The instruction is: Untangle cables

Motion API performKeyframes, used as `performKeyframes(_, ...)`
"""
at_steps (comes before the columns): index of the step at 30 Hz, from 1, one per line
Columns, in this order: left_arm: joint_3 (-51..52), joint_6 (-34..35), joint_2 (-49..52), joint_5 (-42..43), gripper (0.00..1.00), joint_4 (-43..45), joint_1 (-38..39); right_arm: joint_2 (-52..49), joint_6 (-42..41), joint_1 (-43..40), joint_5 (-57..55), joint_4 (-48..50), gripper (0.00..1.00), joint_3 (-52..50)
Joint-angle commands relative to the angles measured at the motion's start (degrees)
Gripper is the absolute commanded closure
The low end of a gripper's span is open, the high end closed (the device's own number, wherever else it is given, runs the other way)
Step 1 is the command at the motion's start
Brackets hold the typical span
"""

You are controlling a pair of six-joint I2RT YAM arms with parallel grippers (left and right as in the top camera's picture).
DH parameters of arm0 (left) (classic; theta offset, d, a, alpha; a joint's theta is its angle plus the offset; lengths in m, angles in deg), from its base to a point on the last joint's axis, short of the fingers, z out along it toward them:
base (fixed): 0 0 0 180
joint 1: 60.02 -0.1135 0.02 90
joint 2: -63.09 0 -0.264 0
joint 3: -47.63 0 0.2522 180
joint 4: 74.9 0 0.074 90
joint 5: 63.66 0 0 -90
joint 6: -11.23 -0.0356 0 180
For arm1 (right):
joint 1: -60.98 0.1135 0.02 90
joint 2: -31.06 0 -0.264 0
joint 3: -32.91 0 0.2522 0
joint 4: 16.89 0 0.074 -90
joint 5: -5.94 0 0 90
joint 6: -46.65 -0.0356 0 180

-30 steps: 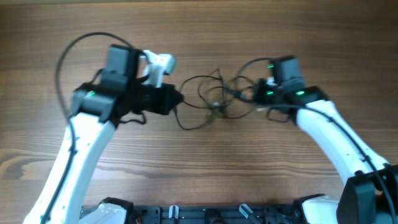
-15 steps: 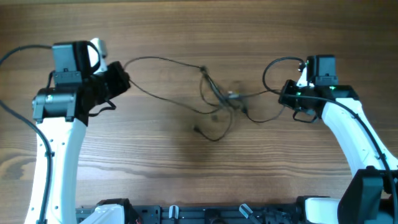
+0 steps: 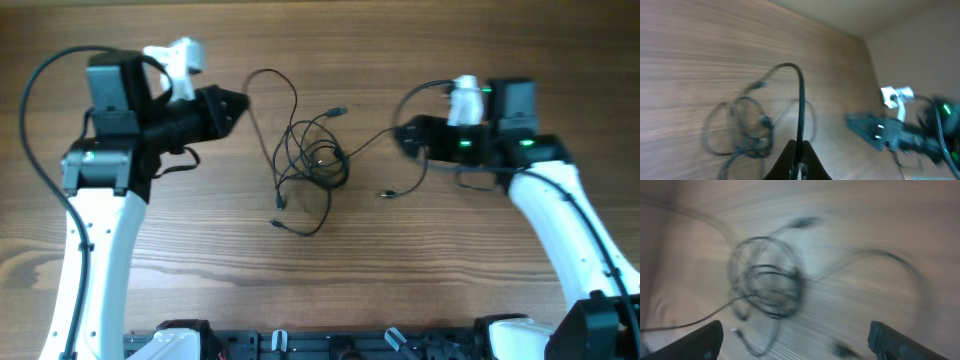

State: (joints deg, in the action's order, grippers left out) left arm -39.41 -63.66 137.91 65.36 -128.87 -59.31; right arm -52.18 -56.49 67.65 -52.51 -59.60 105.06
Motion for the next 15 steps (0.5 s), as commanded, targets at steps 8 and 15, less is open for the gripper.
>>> performKeyframes(8, -0.68, 1.66, -4.46, 5.51, 0.96, 6.21, 1.16, -16.24, -16.04, 20.39, -6.14, 24.3, 0.0, 0.2)
performKeyframes(15, -0.68, 4.9, -11.89, 5.95, 0.96, 8.26, -0.52, -28.28, -32.37, 28.3, -10.8, 40.26, 0.34, 0.22)
